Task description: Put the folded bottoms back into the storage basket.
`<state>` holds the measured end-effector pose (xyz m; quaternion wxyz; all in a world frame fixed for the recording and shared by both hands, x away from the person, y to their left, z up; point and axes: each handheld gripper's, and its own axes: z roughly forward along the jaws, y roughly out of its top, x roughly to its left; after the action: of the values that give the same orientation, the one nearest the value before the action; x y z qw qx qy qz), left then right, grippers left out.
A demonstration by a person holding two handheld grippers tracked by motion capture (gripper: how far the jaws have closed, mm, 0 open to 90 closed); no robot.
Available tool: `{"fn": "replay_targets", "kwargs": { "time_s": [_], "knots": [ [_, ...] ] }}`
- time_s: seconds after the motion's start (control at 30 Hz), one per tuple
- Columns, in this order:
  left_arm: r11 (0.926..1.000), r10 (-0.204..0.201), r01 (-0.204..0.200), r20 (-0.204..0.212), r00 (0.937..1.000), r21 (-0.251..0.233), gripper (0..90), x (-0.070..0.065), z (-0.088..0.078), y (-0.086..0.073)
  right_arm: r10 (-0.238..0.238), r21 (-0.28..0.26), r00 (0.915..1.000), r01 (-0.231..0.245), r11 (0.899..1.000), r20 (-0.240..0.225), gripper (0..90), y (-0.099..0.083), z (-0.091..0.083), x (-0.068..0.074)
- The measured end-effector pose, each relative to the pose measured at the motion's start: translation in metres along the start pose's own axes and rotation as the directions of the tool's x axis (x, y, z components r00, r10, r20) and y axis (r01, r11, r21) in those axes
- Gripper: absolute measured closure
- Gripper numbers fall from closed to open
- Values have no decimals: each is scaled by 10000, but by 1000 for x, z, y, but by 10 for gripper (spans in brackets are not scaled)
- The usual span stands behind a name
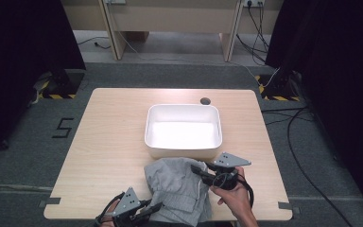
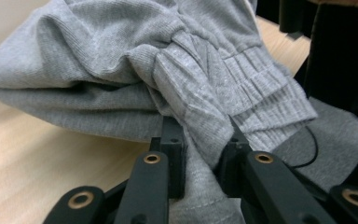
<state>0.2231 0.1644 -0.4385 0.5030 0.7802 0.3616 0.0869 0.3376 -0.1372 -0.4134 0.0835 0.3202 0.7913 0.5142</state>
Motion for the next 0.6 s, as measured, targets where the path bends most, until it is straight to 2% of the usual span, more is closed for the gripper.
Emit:
{"fn": "replay_targets", "kwargs": {
  "time_s": [0.07, 0.17, 0.3, 0.47, 0.6],
  "knots": [
    [9999, 103, -102, 56, 9999, -94, 760, -1, -3, 8, 26, -190, 9999, -28, 9998, -102, 695, 6, -4, 2],
    [9997, 2, 6, 356, 9994, -244, 760, 2, -7, 20, -5, -480, 9997, -8, 9988, -264, 696, 17, -10, 2],
    [9992, 177, -164, 354, 9992, -376, 760, 7, -10, 40, -69, -679, 9996, 51, 9977, -266, 697, 34, -15, -3],
    [9984, 416, -393, 567, 9975, -418, 760, 12, -14, 69, -183, -971, 9993, 149, 9952, -341, 697, 58, -23, -8],
    [9975, 445, -413, 574, 9974, -568, 760, 20, -14, 91, -393, -1162, 9989, 362, 9926, -240, 698, 82, -30, -13]
  ]
}}
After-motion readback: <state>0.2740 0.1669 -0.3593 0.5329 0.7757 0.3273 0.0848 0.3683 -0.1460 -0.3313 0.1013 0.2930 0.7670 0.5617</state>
